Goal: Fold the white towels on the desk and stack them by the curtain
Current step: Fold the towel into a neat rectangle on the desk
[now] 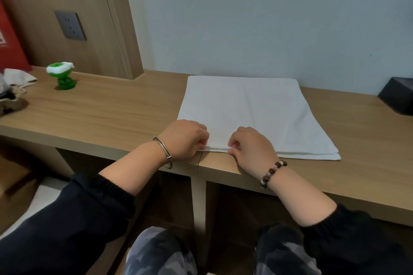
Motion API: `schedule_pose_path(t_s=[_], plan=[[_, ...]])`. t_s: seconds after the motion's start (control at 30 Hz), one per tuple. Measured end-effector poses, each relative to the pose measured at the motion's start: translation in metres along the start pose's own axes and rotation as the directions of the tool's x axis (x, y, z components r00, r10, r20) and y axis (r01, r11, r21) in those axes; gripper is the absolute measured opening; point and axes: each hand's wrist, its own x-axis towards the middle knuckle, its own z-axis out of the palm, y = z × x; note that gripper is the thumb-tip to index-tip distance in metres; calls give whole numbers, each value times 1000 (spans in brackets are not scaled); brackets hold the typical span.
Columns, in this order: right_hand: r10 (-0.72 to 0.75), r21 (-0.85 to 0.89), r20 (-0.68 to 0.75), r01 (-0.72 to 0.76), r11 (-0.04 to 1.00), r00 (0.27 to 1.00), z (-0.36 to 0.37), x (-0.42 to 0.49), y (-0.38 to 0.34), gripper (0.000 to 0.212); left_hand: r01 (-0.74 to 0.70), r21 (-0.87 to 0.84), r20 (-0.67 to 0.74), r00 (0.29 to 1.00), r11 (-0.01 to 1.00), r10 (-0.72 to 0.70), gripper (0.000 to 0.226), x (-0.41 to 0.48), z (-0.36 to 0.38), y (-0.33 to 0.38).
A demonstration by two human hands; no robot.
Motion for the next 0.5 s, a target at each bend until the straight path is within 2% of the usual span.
schedule_pose_path(t_s=[0.17,0.3,0.37,0.5], plan=[[-53,-98,-24,51,994,998,0,-2,-6,8,-75,131,78,995,988,65,18,-1,-4,3],[-201,-231,-10,193,954,980,-3,-2,-5,16,-120,238,139,986,964,89,26,0,-3,9],[-238,-223,23,237,946,971,-3,-1,-2,16,-118,245,147,986,962,84,27,1,-4,10],[-200,-95,83,208,974,976,-7,-1,6,20,-109,233,148,986,966,76,29,1,-6,11]])
